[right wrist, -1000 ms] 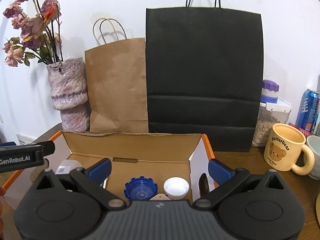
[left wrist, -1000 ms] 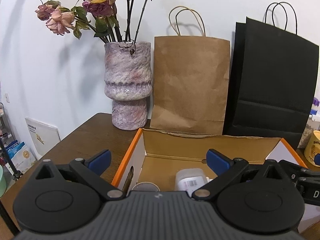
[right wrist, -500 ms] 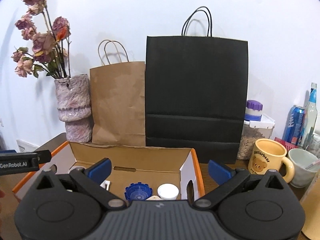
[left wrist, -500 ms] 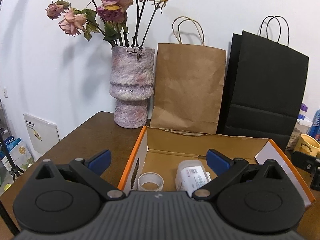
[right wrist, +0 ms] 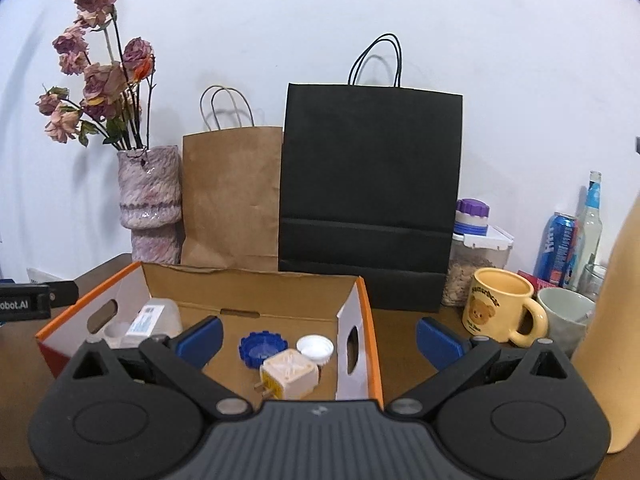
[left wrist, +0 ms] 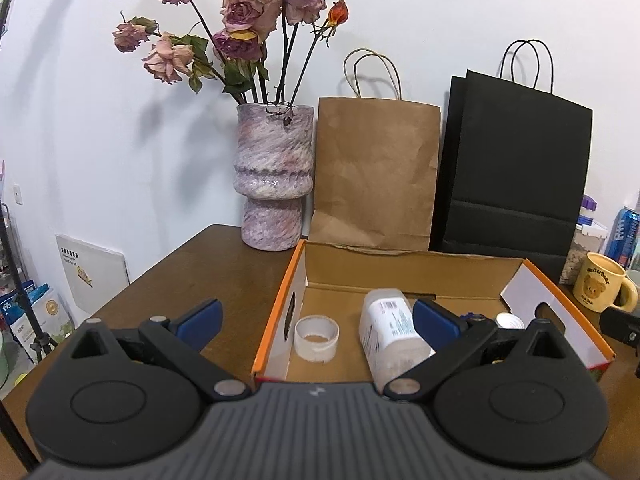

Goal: Organize rigid objects
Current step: 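Withdraw both grippers from the box toward the green bottle and white lid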

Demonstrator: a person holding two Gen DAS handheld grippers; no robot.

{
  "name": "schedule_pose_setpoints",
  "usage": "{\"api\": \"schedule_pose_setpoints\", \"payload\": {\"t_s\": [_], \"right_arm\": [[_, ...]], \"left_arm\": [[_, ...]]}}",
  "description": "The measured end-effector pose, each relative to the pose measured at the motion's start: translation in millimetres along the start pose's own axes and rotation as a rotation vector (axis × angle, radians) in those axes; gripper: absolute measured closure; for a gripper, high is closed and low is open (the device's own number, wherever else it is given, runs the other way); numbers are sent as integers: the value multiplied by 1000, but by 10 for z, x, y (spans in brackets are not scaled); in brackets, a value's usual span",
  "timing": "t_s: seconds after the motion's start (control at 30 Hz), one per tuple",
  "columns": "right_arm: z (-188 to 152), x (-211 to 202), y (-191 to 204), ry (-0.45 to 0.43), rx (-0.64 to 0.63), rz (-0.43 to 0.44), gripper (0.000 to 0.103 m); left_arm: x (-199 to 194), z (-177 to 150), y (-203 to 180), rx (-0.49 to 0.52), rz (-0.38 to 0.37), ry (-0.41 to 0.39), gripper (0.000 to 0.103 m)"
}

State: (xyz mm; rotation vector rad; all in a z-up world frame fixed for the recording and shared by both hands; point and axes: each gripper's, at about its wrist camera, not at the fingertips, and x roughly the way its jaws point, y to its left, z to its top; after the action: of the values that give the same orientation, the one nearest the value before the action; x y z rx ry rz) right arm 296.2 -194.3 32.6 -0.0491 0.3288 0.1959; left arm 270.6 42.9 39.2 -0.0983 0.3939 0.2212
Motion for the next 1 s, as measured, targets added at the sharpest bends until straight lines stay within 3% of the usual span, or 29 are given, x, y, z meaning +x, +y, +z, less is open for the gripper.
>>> {"api": "schedule_pose_setpoints", "payload": {"t_s": [0.4,1.0], "right_arm": [[-309,-353,52,21,10,-6,0],[-785,-679,149,142,-12,9,0]], "left_arm": [[-328,-263,-28,63,-9,-9,0],[-597,-595,117,61,-38,77,0]]}}
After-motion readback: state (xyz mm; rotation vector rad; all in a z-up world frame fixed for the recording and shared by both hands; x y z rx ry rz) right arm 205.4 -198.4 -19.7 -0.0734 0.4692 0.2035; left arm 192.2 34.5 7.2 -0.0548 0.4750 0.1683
